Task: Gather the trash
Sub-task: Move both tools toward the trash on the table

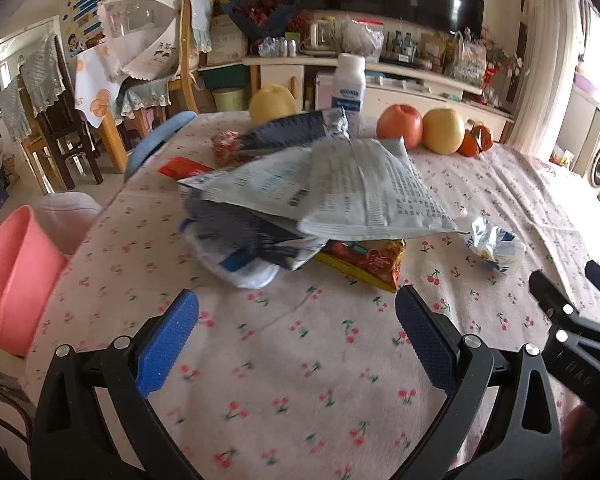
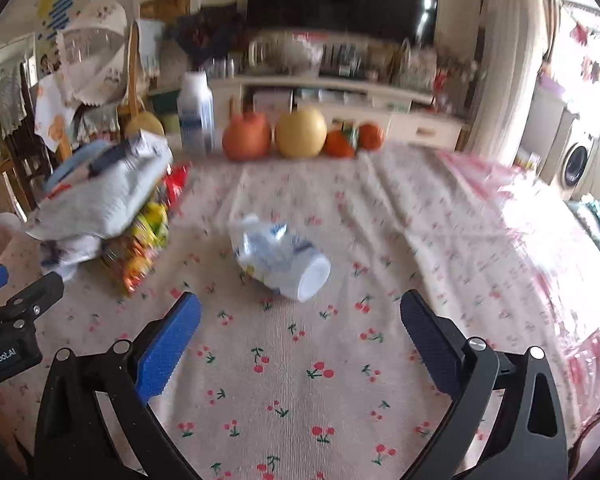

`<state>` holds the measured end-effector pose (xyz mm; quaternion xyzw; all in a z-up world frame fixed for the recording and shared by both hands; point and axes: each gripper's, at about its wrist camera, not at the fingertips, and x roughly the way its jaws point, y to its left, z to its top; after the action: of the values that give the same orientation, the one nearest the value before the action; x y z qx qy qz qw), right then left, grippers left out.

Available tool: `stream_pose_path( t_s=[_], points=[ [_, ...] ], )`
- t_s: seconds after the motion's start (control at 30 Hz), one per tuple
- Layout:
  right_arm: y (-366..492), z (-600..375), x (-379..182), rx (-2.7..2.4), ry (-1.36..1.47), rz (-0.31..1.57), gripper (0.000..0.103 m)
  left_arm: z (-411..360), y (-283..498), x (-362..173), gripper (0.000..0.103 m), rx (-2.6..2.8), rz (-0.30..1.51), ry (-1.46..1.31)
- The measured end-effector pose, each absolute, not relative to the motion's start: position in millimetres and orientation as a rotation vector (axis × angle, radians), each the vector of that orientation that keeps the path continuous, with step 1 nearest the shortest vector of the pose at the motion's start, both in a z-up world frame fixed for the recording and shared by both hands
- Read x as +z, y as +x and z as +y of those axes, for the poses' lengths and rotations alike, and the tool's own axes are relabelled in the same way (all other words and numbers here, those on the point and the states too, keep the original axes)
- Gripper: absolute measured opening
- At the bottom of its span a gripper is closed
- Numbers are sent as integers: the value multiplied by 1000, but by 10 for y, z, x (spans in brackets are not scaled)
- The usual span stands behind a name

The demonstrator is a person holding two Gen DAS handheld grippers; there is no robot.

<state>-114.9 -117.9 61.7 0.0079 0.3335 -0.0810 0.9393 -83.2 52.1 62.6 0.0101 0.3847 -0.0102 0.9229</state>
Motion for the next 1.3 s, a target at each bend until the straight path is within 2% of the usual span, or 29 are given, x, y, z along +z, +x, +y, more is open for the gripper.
stream_pose_path(
  t_s=[0.47, 1.3],
  points=[
    [-1826, -939, 1021, -165, 0, 523, 99, 1002, -1327, 940, 99, -30, 706, -43],
    [-2177, -881, 1102, -173, -32, 483, 99, 1124, -1702, 1116, 99, -24, 636, -30]
  ],
)
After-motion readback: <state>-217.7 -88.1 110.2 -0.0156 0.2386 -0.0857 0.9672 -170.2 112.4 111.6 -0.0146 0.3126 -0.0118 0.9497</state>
